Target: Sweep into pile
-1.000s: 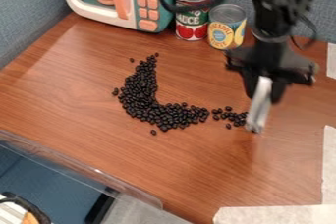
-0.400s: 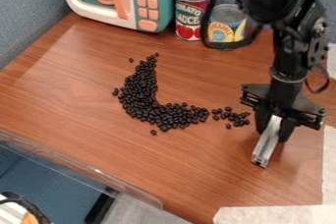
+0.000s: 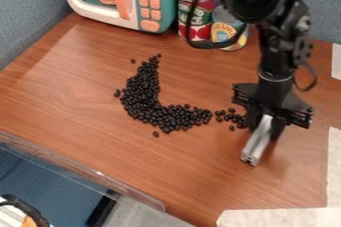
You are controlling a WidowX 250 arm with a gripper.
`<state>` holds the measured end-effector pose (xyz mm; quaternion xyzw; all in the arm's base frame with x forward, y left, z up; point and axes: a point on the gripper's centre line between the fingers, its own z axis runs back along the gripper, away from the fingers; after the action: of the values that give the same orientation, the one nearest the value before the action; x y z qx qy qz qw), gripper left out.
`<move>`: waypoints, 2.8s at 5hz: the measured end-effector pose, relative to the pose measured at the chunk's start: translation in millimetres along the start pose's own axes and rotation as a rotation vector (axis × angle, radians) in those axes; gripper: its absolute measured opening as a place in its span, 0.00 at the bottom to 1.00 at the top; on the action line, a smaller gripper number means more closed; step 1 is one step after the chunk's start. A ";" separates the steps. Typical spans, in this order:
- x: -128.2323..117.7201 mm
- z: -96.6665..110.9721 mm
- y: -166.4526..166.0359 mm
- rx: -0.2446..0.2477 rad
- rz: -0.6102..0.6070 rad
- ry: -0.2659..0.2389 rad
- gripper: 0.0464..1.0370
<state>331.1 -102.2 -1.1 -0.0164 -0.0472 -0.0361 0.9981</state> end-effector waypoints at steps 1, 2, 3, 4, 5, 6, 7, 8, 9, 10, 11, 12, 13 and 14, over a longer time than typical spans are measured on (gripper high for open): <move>-2.7 1.8 23.4 0.008 0.030 -0.004 0.33; -5.5 1.8 44.2 0.018 0.063 -0.003 0.33; -6.4 3.3 61.6 0.026 0.090 -0.007 0.33; -6.3 4.1 80.7 0.031 0.120 -0.007 0.33; -6.7 5.1 98.2 0.041 0.145 -0.010 0.33; -8.5 5.9 118.5 0.047 0.180 -0.010 0.33; -10.9 6.6 135.0 0.052 0.204 -0.010 0.33; -14.0 7.4 150.5 0.054 0.235 -0.010 0.33; -17.3 8.2 165.9 0.059 0.259 -0.014 0.33; -20.7 8.9 178.3 0.061 0.287 -0.015 0.33; -23.1 9.7 187.3 0.065 0.306 -0.017 0.33; -26.0 9.9 193.9 0.067 0.326 -0.016 0.33; -23.9 16.4 195.1 0.061 0.330 -0.036 0.33; -19.3 35.9 192.4 0.060 0.326 -0.085 0.33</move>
<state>322.8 92.2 27.1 0.0045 -0.0870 0.1283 0.9879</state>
